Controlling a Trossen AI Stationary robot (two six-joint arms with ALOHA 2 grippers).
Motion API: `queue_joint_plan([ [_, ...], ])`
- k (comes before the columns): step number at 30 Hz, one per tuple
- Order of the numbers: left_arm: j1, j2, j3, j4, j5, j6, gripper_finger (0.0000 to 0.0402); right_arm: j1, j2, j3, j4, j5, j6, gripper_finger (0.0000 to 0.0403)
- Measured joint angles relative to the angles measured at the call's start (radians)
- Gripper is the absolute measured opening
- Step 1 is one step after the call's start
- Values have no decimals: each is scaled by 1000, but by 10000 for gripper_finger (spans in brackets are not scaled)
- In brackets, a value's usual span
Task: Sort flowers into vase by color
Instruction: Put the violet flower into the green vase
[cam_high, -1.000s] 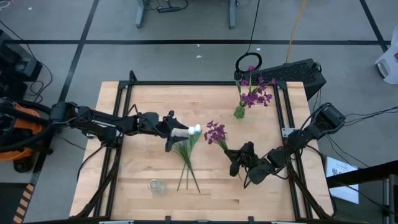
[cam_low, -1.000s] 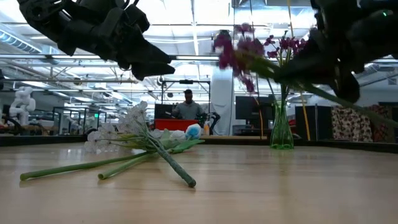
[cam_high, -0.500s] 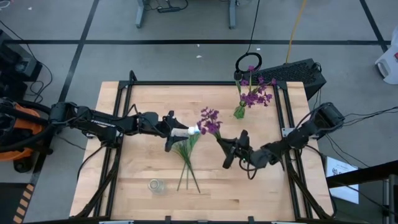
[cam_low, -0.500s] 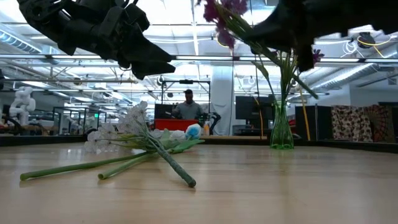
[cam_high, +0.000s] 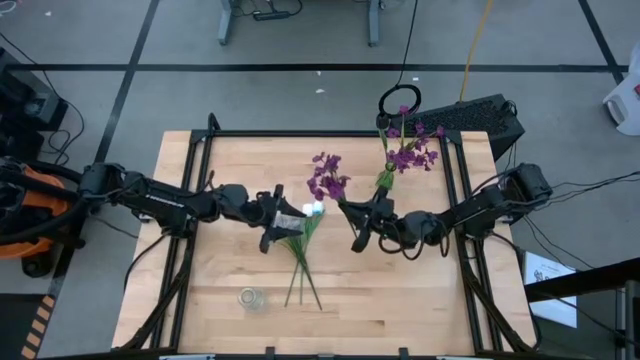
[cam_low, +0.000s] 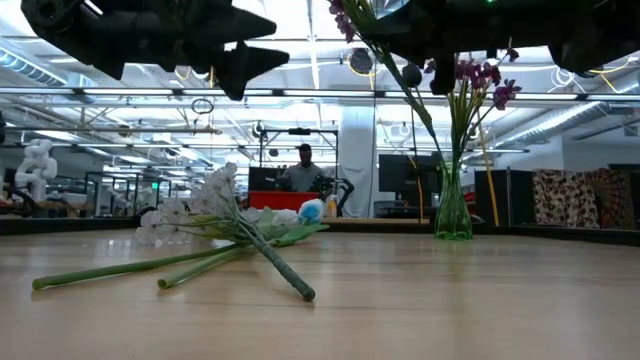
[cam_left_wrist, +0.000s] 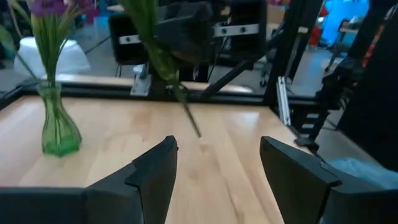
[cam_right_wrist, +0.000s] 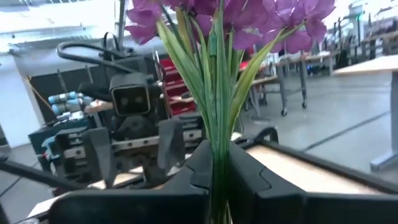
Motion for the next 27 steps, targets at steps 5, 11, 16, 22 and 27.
queue_joint_plan([
  [5,-12,13,0,59,-19,0,235,-30,0,0,93,-44,-76,16],
  [11,-14,79,0,176,-25,0,235,-49,0,26,131,-116,-112,16],
  [16,-14,146,1,299,-26,0,235,-49,47,89,161,-189,-154,18],
  [22,-14,208,41,325,-26,-1,235,-49,207,242,223,-236,-260,19],
  [27,-14,228,52,319,-27,0,235,-54,303,365,237,-234,-310,20],
])
